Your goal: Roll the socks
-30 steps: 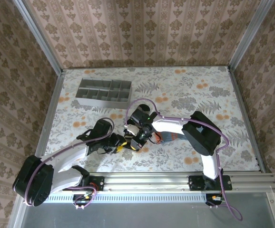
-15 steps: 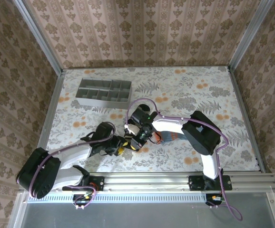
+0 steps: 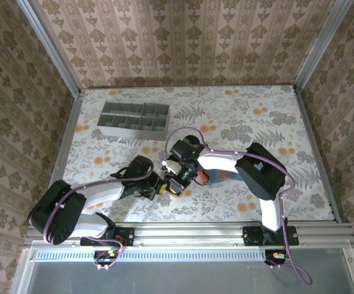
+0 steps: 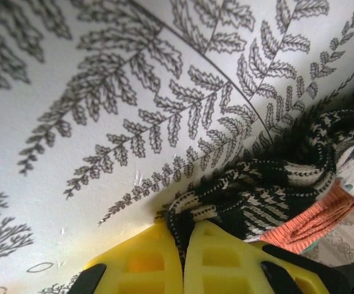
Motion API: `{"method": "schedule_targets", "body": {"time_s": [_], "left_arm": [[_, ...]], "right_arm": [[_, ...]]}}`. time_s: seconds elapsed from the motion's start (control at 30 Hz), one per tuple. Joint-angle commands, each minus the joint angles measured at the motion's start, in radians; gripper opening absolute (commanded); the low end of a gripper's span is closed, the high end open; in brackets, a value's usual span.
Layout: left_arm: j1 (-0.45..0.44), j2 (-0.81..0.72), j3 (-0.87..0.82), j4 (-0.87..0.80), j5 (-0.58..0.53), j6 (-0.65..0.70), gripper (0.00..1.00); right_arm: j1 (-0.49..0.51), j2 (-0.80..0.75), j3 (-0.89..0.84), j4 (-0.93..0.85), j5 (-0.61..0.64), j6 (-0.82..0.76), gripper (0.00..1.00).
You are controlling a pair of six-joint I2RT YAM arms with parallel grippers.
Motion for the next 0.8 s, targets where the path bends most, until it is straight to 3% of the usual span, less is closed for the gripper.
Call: {"method": "schedule_targets", "body": {"time_s": [0.0,0.17,0.27,0.53,0.77], "left_arm": [[-0.025,0.013,-0.034,-0.157,-0.08,-0.055,0.0],[-0.015,-0.073,-0.046,-0.263,-0.103,-0.08,0.0],[-0.001,-0.091,-0.045,-0.293,-0.098,-0.066,0.0],[0.026,-0.096,-0.031,-0.316,-0.094,-0.034,0.0],[0.051,-0.057,-0.002,-0.318,-0.069,0.006,0.0]], "right_arm": [[0.035,-0.06,-0.082,0.069,0.169,-0.076,0.22],[0.134,-0.34,-0.341,0.379,0.449,-0.231,0.39],[0.236,-0.404,-0.397,0.423,0.657,-0.338,0.42],[0.406,-0.339,-0.411,0.512,0.872,-0.47,0.45],[0.427,-0.178,-0.326,0.596,0.97,-0.584,0.43]]}}
